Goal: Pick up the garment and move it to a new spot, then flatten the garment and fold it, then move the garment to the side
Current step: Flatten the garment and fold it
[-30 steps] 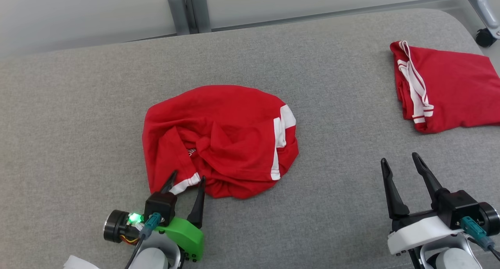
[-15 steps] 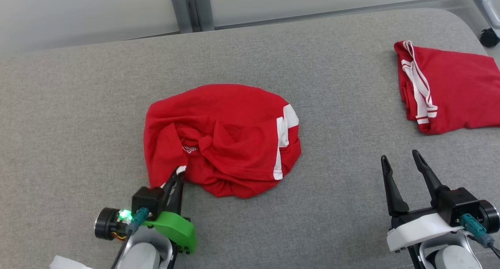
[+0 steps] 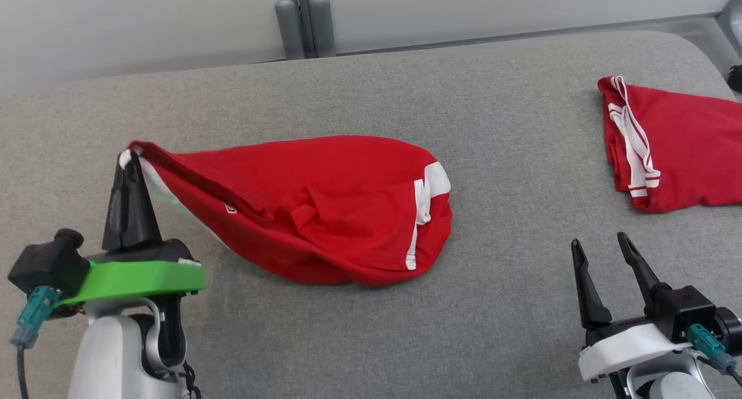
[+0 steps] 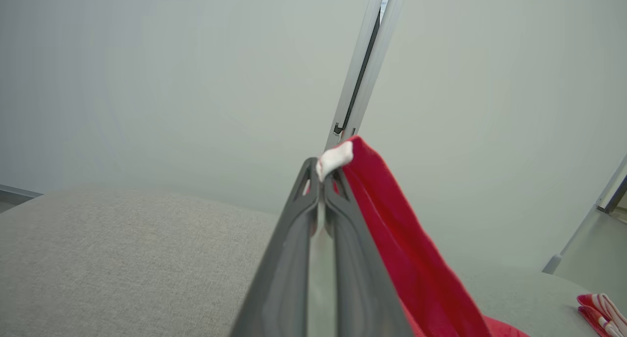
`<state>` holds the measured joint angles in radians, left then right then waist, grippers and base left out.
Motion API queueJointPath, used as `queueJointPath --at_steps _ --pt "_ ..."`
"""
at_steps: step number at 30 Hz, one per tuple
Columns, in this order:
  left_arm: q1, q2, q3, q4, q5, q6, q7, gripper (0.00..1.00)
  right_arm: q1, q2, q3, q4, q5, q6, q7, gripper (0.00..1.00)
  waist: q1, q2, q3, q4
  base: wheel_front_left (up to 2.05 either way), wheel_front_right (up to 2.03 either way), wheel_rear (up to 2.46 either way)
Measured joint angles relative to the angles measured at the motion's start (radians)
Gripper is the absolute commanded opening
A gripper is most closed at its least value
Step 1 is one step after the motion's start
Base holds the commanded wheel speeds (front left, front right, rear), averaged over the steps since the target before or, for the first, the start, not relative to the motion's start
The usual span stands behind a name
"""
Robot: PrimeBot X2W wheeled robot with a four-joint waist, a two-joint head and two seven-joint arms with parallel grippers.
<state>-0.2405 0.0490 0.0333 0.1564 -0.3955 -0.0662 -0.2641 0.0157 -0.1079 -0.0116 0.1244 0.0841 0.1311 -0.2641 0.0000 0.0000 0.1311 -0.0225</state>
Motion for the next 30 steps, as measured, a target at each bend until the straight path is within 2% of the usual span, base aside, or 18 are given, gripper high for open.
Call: queueJointPath --at_steps 6,10,15,19,23,30 --pt "-0.076 0.024 0.011 -0.065 0.036 0.007 0.005 0.00 0.003 0.000 0.004 0.007 0.002 0.000 0.000 1.00 0.0000 0.0000 -0.025 0.016 0.00 0.00 0.00" --pt "-0.153 0.051 0.028 -0.121 0.085 0.072 0.037 0.00 0.018 0.000 0.011 0.017 0.002 0.000 0.000 1.00 0.0000 0.0000 -0.046 0.023 0.00 0.00 0.00" --pt "-0.224 0.054 0.004 -0.200 0.144 0.140 0.097 0.00 0.021 0.001 0.018 0.023 0.005 0.000 0.000 1.00 0.0000 0.0000 -0.069 0.025 0.00 0.00 0.00" --pt "-0.224 0.043 -0.067 -0.234 0.208 0.175 0.156 0.00 0.021 0.005 0.023 0.032 0.011 0.000 0.000 1.00 0.0000 0.0000 -0.079 0.013 0.00 0.00 0.00" --pt "-0.165 0.018 -0.172 -0.229 0.212 0.190 0.194 0.00 0.024 0.008 0.024 0.039 0.020 0.000 0.000 1.00 0.0000 0.0000 -0.085 -0.005 0.00 0.00 0.00" --pt "-0.093 0.002 -0.442 -0.012 0.156 0.181 0.205 0.00 -0.009 0.016 0.058 0.049 0.028 0.000 0.000 1.00 0.0000 0.0000 -0.068 -0.049 0.00 0.00 0.00"
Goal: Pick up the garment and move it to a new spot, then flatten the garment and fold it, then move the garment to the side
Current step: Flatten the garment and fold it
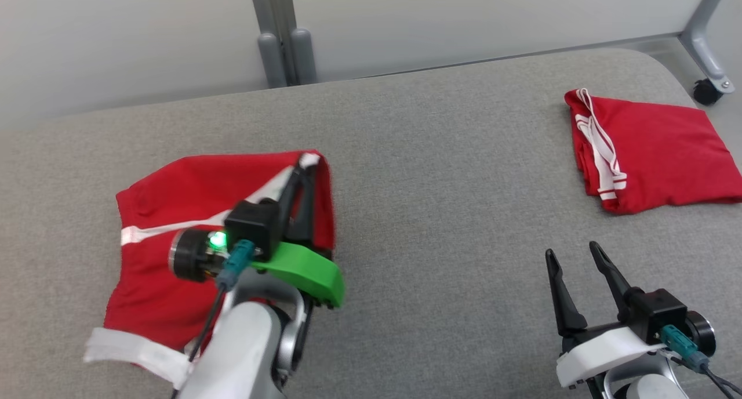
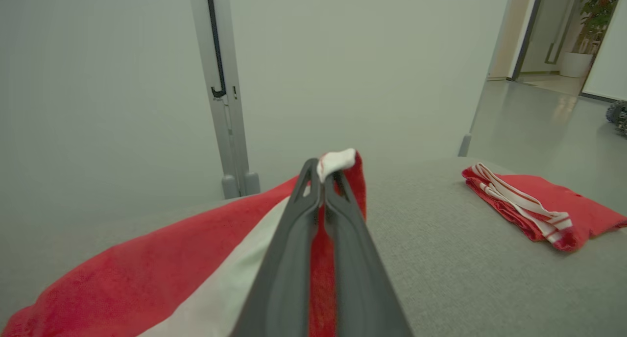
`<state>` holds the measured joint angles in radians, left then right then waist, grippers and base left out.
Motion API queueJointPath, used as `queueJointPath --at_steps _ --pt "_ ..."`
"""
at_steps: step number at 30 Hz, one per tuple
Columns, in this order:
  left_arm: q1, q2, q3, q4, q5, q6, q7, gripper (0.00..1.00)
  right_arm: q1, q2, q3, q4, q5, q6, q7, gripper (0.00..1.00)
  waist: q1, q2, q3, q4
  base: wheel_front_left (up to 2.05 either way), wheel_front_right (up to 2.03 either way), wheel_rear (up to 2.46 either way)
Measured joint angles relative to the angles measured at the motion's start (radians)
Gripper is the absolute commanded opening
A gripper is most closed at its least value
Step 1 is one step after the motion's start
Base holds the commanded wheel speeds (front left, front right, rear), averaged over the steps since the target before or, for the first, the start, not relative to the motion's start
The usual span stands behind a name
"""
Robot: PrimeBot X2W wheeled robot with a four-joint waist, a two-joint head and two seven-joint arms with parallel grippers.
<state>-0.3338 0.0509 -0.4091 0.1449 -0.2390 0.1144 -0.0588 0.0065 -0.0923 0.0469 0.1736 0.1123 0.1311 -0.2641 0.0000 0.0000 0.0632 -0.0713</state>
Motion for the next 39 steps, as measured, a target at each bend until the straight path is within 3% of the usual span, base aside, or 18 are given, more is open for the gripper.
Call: queueJointPath --at_steps 2,7,13,14,15,20,24,29,34,39 --pt "-0.006 -0.001 -0.079 0.058 -0.058 0.002 -0.007 0.00 -0.019 0.003 0.012 0.006 0.001 0.000 0.000 1.00 0.0000 0.0000 0.009 -0.019 0.00 0.00 0.00" --pt "-0.113 -0.002 -0.268 0.184 -0.089 0.015 -0.037 0.00 -0.049 0.012 0.016 0.016 0.008 0.000 0.000 1.00 0.0000 0.0000 0.038 -0.076 0.00 0.00 0.00" --pt "-0.238 -0.003 -0.432 0.308 -0.137 0.033 -0.079 0.00 -0.067 0.025 0.016 0.028 0.011 0.000 0.000 1.00 0.0000 0.0000 0.084 -0.143 0.00 0.00 0.00" --pt "-0.249 -0.003 -0.453 0.315 -0.170 0.037 -0.090 0.64 -0.071 0.026 0.015 0.031 0.012 0.000 0.000 1.00 0.0000 0.0000 0.093 -0.154 0.00 0.00 0.00" --pt "-0.254 -0.002 -0.473 0.323 -0.198 0.037 -0.094 1.00 -0.074 0.028 0.018 0.033 0.013 0.000 0.000 1.00 0.0000 0.0000 0.100 -0.163 0.00 0.00 0.00" --pt "-0.257 -0.004 -0.584 0.317 -0.372 0.008 -0.092 1.00 -0.082 0.035 0.010 0.036 0.017 0.000 0.000 1.00 0.0000 0.0000 0.142 -0.206 0.00 0.00 0.00" --pt "-0.265 -0.004 -0.628 0.294 -0.450 0.010 -0.101 1.00 -0.082 0.039 -0.009 0.033 0.017 0.000 0.000 1.00 0.0000 0.0000 0.165 -0.218 0.00 0.00 0.00" --pt "-0.283 0.011 -0.570 0.296 -0.453 0.081 -0.165 1.00 -0.075 0.040 -0.031 0.025 0.007 0.000 0.000 1.00 0.0000 0.0000 0.163 -0.198 0.00 0.00 0.00" --pt "-0.261 0.151 -0.476 0.284 -0.486 0.160 -0.139 1.00 -0.053 0.036 -0.045 0.017 -0.001 0.000 0.000 1.00 0.0000 0.0000 0.138 -0.161 0.00 0.00 0.00" --pt "-0.213 0.323 -0.436 0.229 -0.524 0.190 -0.011 1.00 -0.033 0.024 -0.050 0.012 -0.004 0.000 0.000 1.00 0.0000 0.0000 0.116 -0.121 0.00 0.00 0.00"
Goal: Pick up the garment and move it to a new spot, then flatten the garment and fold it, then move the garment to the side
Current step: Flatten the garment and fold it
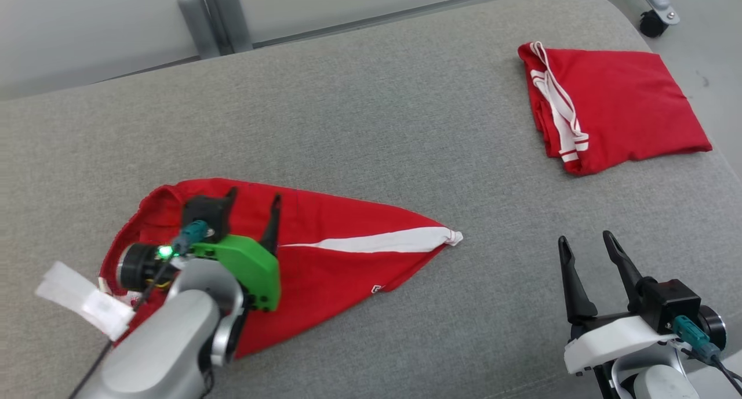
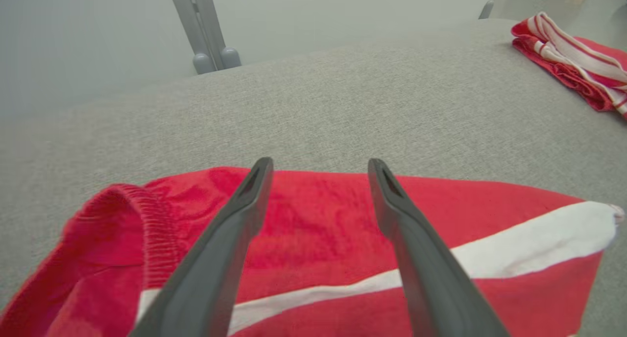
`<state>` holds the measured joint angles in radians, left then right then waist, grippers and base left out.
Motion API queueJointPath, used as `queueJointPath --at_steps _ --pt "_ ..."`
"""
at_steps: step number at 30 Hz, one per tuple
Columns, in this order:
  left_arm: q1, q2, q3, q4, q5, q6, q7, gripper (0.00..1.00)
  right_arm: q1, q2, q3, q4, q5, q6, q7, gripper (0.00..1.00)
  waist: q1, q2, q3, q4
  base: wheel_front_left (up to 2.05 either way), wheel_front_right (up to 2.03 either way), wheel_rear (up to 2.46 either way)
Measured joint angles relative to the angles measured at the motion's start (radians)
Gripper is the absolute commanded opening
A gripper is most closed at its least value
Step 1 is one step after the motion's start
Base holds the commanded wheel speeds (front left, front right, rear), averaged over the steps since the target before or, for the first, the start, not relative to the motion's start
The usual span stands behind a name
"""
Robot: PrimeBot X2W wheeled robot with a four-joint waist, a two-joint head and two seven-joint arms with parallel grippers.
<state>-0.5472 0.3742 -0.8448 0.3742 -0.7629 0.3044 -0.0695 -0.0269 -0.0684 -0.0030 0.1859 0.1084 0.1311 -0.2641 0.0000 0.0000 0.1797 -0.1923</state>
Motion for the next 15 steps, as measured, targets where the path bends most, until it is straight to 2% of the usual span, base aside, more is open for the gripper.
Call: queueJointPath --at_steps 2,5,11,15 --pt "0.009 0.065 0.016 -0.033 -0.009 0.012 0.047 1.00 0.002 -0.003 0.002 -0.001 -0.001 0.000 0.000 1.00 0.0000 0.0000 -0.005 0.017 0.00 0.00 0.00" --pt "0.022 0.112 0.039 -0.076 -0.050 0.020 0.098 1.00 0.002 -0.003 0.007 -0.002 -0.001 0.000 0.000 1.00 0.0000 0.0000 -0.007 0.037 0.00 0.00 0.00" --pt "0.040 0.151 0.054 -0.112 -0.084 0.047 0.165 1.00 -0.001 -0.004 0.016 -0.001 -0.001 0.000 0.000 1.00 0.0000 0.0000 0.005 0.051 0.00 0.00 0.00" --pt "0.054 0.163 0.052 -0.113 -0.100 0.044 0.188 1.00 -0.002 -0.006 0.017 0.000 0.001 0.000 0.000 1.00 0.0000 0.0000 0.015 0.049 0.00 0.00 0.00"
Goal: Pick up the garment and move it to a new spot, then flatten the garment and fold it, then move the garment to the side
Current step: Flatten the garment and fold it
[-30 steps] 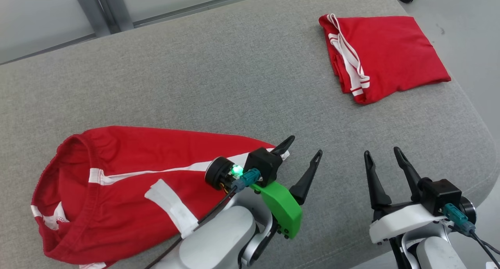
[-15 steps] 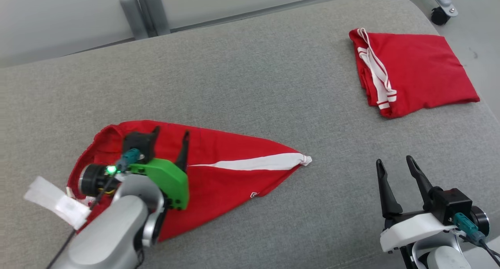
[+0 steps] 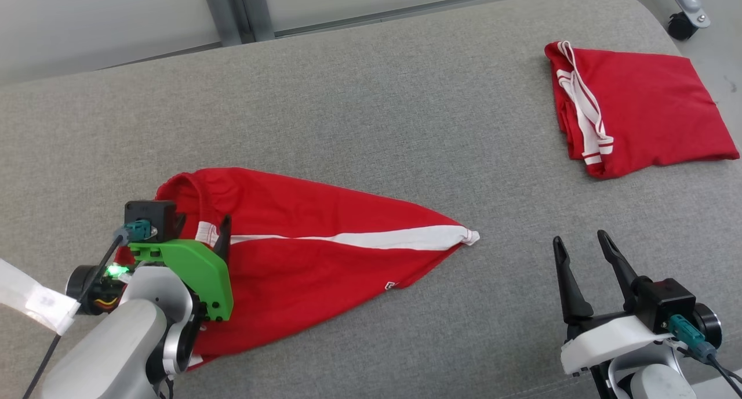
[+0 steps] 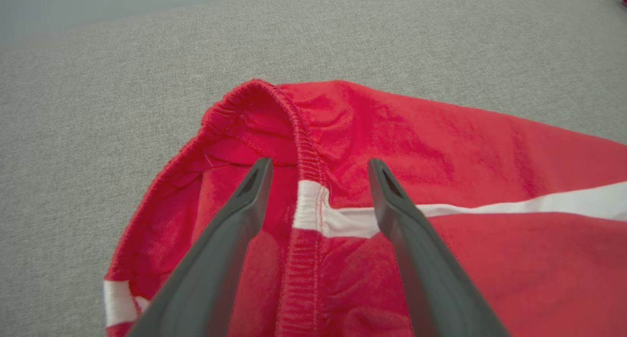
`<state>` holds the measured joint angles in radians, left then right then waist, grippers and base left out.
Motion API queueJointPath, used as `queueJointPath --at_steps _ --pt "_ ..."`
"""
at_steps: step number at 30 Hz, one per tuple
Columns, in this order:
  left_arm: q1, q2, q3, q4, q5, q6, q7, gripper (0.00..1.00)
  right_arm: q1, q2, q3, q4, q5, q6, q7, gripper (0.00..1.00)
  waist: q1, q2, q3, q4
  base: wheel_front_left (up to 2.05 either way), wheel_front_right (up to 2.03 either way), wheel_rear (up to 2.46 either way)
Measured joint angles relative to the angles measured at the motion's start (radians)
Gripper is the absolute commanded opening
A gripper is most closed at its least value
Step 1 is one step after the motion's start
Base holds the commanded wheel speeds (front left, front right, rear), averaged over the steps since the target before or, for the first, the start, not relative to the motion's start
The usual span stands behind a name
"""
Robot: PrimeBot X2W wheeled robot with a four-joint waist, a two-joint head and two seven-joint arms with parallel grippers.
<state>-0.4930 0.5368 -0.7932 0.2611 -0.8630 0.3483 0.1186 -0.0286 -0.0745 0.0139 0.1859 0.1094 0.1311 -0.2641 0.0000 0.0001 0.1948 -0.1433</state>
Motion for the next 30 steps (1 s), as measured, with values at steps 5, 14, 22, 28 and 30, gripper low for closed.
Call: queueJointPath --at_steps 5,14,22,28,30 --pt "0.001 0.004 0.002 0.026 -0.006 -0.005 0.003 1.00 -0.003 -0.001 0.002 0.002 0.001 0.000 0.000 1.00 0.0000 0.0000 0.010 -0.005 0.00 0.00 0.00" --pt "0.000 -0.010 0.003 0.067 -0.035 -0.034 0.015 0.00 -0.006 -0.004 0.002 0.008 0.003 0.000 0.000 1.00 0.0000 0.0000 0.008 -0.013 0.00 0.00 0.00" --pt "0.012 -0.025 0.014 0.025 -0.059 -0.066 -0.026 0.00 0.004 -0.008 -0.006 0.012 0.002 0.000 0.000 1.00 0.0000 -0.0001 -0.014 0.000 0.00 0.00 0.00" --pt "0.020 -0.048 0.028 -0.118 -0.077 -0.084 -0.068 0.00 0.019 -0.011 -0.009 0.016 0.001 0.000 0.000 1.00 0.0000 0.0000 -0.042 0.015 0.00 0.00 0.00" --pt "0.053 -0.048 0.023 -0.187 -0.087 -0.094 -0.069 0.00 0.030 -0.013 -0.015 0.018 0.001 0.000 0.000 1.00 0.0000 0.0000 -0.053 0.020 0.00 0.00 0.00"
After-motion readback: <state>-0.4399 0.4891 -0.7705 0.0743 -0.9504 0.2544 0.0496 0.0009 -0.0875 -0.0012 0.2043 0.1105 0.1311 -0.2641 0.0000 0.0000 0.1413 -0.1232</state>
